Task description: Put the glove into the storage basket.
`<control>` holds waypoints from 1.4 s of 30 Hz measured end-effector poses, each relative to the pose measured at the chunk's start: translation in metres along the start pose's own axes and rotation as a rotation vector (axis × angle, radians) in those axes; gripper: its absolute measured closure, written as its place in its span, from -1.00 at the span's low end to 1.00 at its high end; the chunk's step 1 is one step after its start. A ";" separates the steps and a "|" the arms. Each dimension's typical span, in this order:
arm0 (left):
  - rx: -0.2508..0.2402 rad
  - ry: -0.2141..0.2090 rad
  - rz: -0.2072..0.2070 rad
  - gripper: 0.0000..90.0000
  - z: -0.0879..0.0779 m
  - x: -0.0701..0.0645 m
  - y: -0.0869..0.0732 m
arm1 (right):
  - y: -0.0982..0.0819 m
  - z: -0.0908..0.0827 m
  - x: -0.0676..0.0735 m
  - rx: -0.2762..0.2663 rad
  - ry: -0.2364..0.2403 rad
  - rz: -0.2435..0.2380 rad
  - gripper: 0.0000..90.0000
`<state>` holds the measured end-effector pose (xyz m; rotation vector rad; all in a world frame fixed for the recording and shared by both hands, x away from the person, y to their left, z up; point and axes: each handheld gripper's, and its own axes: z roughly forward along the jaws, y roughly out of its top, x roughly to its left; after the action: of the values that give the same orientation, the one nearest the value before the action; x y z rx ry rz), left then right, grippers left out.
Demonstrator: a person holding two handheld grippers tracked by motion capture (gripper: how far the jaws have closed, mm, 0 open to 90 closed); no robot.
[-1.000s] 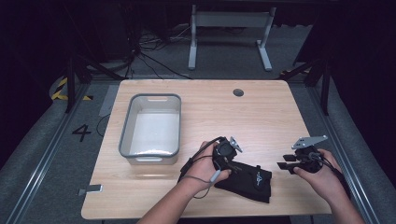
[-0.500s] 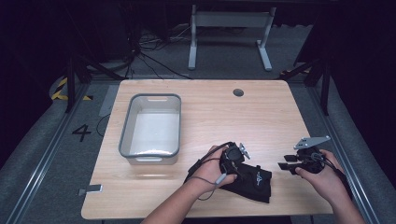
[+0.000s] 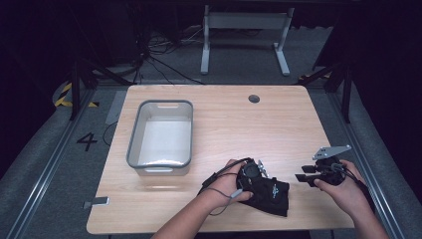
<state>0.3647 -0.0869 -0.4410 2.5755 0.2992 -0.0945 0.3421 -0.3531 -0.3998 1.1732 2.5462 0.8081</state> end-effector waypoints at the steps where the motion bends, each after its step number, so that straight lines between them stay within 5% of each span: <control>1: -0.001 0.000 -0.003 -0.39 0.000 -0.001 -0.001 | 0.000 0.000 0.000 0.000 0.002 0.001 0.23; 13: 0.014 0.061 0.036 -0.38 0.004 -0.008 -0.001 | 0.002 0.002 0.003 -0.008 0.043 -0.007 0.23; 22: 0.018 0.090 0.039 -0.17 0.002 -0.007 -0.001 | 0.002 0.002 0.004 -0.008 0.048 -0.010 0.25; 28: -0.011 0.104 -0.017 0.37 -0.002 0.000 -0.003 | 0.002 0.001 0.005 -0.012 0.046 -0.007 0.26; 36: -0.017 0.049 -0.078 0.48 -0.008 0.008 0.000 | 0.002 0.000 0.004 -0.016 0.044 -0.004 0.27; 42: -0.062 0.029 -0.123 0.49 -0.036 0.005 0.003 | 0.001 -0.001 0.002 -0.022 0.042 0.000 0.28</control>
<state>0.3701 -0.0699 -0.4098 2.4974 0.4638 -0.0907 0.3410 -0.3511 -0.3984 1.1611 2.5639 0.8680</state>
